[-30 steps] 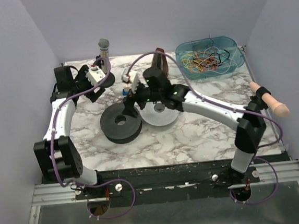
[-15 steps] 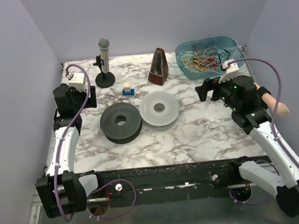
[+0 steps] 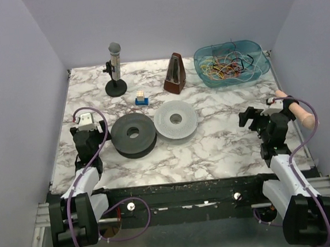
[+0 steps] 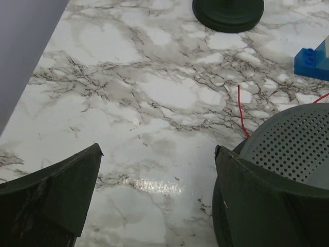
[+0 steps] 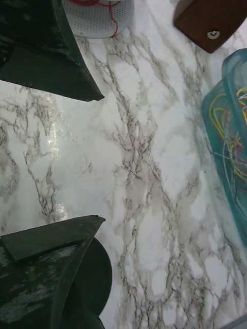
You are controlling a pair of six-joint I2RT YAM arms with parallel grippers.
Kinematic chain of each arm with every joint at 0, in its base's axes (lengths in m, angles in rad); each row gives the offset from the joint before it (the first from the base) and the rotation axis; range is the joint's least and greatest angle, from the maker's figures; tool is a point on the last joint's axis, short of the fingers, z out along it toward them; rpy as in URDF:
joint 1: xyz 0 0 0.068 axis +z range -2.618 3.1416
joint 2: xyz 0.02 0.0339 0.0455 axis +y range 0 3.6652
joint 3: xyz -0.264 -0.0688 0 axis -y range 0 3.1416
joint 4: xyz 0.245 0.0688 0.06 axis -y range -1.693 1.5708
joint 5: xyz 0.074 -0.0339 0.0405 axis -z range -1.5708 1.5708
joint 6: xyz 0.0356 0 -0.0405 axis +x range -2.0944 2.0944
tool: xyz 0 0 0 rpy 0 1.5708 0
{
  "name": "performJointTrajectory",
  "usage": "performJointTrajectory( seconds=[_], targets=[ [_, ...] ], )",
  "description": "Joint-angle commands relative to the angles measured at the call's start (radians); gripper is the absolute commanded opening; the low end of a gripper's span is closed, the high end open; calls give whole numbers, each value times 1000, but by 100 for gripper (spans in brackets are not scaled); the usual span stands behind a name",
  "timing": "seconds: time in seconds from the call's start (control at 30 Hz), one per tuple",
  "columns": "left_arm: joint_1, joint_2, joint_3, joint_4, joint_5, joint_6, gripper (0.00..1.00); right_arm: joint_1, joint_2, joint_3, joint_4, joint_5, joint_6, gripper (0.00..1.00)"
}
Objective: Wrap the cables
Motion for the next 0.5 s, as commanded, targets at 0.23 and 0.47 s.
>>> performJointTrajectory(
  seconds=[0.23, 0.47],
  targets=[
    [3, 70, -105, 409, 19, -51, 99, -5, 90, -187, 498, -15, 28, 100],
    [3, 93, -99, 430, 30, -42, 99, -5, 94, -192, 513, -17, 25, 100]
  ],
)
